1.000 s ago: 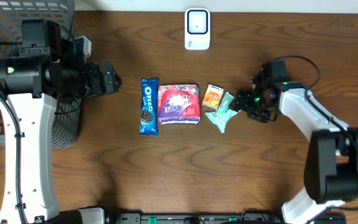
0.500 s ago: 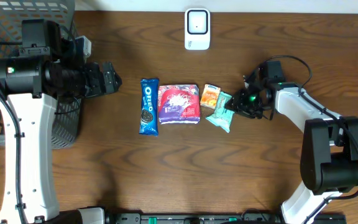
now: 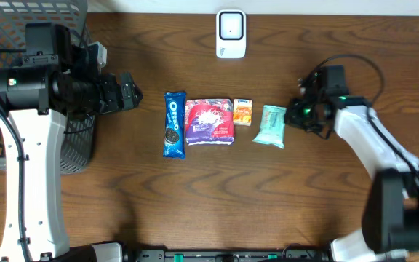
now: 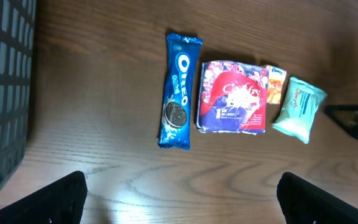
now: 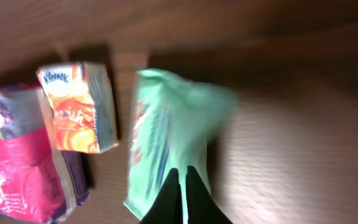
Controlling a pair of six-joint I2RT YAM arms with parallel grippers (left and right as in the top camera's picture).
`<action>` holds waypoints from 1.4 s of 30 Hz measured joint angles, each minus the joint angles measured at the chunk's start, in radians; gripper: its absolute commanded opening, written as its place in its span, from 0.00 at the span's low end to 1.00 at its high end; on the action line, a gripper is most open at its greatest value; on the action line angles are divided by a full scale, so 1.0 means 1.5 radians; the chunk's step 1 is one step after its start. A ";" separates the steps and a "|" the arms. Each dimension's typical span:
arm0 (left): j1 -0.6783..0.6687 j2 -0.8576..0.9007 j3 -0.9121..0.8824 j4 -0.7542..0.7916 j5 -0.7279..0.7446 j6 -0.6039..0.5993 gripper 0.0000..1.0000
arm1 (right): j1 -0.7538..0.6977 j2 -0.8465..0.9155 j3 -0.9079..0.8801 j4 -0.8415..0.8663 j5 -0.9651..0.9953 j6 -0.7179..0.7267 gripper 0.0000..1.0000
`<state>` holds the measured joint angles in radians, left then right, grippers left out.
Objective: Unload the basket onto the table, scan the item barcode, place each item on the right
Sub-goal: 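Grasp the green wipes pack with the right gripper, then lift the wipes pack toward the white scanner with the right gripper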
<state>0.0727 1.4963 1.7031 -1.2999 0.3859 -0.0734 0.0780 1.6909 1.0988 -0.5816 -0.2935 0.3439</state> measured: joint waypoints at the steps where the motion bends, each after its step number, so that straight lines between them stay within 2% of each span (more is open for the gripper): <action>1: 0.000 0.000 0.000 0.000 0.000 0.000 0.98 | 0.003 -0.028 0.003 -0.011 0.027 -0.001 0.01; 7: 0.000 0.000 0.000 0.000 0.000 0.000 0.98 | 0.069 -0.152 0.024 -0.064 0.216 -0.008 0.03; 9: 0.000 0.000 0.000 0.000 0.000 0.000 0.98 | 0.102 -0.159 0.026 -0.084 0.267 -0.004 0.29; 11: 0.000 0.000 0.000 0.000 0.000 0.000 0.98 | 0.126 -0.153 0.024 -0.099 0.286 0.008 0.47; 13: 0.000 0.000 0.000 0.000 0.000 0.000 0.98 | 0.140 -0.140 0.017 -0.102 0.281 0.014 0.50; 16: 0.000 0.000 0.000 0.000 0.000 0.000 0.98 | 0.151 -0.106 0.011 -0.105 0.267 0.010 0.75; 17: 0.000 0.000 0.000 0.000 0.000 0.000 0.98 | 0.159 -0.090 0.011 -0.106 0.265 0.003 0.78; 24: 0.000 0.000 0.000 0.000 0.000 0.000 0.98 | 0.244 -0.013 0.004 -0.116 0.275 -0.005 0.83; 28: 0.000 0.000 0.000 0.000 0.000 0.000 0.98 | 0.306 0.008 0.004 -0.104 0.360 0.019 0.95; 31: 0.000 0.000 0.000 0.000 0.000 0.000 0.98 | 0.347 0.021 0.004 -0.104 0.440 0.063 0.96; 39: 0.000 0.000 0.000 0.000 0.000 0.000 0.98 | 0.378 0.103 0.004 -0.089 0.552 0.158 0.92; 42: 0.000 0.000 0.000 0.000 0.000 0.000 0.98 | 0.377 0.130 0.003 -0.085 0.566 0.169 0.83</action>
<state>0.0727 1.4963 1.7031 -1.2999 0.3859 -0.0734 0.6434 1.8862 1.1038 -0.7086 0.5556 0.5972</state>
